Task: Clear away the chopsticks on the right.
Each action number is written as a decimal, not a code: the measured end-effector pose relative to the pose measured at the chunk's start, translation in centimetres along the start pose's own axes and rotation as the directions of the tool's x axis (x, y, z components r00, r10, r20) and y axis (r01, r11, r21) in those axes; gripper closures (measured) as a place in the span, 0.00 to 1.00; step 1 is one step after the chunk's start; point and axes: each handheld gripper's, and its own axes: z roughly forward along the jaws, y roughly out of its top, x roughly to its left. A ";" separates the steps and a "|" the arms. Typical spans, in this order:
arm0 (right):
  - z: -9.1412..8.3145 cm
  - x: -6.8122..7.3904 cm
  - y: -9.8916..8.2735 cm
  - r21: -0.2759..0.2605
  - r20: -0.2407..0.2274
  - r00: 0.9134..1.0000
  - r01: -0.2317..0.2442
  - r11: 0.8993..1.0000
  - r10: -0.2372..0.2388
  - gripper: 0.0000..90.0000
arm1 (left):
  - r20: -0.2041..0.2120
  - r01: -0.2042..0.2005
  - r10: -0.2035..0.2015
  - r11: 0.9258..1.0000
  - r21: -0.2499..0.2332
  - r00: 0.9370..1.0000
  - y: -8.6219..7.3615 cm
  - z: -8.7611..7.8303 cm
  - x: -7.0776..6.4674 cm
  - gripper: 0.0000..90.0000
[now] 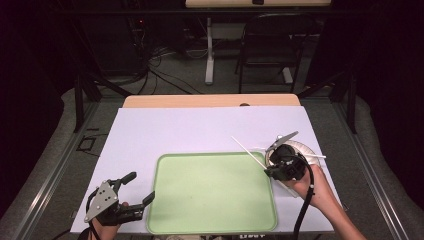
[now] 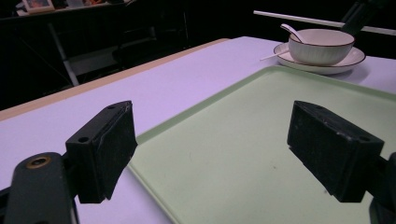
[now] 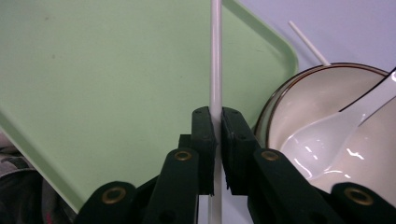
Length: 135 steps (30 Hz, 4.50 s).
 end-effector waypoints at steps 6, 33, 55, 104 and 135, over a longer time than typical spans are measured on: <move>1.1 1.3 -1.7 -0.058 -0.030 0.996 -0.089 0.994 0.088 0.94 | 0.005 -0.001 0.001 1.000 -0.002 1.000 0.0 0.0 0.0 0.17; 7.8 2.0 -4.3 -0.009 -0.037 0.966 -0.255 0.967 0.254 0.92 | 0.006 0.000 0.000 1.000 -0.002 1.000 0.0 0.0 0.0 0.17; 5.9 3.6 -3.8 -0.032 0.021 1.000 0.013 0.999 -0.012 0.42 | 0.009 -0.004 0.004 1.000 0.000 1.000 0.0 0.0 0.0 0.17; 0.1 -18.1 0.0 0.156 0.152 0.972 0.154 0.976 -0.178 0.28 | 0.002 0.004 -0.004 1.000 0.000 1.000 0.0 0.1 0.0 0.17; 5.8 -18.2 -1.7 0.346 -0.026 0.969 0.239 0.907 -0.246 0.80 | 0.003 0.003 -0.003 1.000 0.004 1.000 0.0 0.1 0.1 0.17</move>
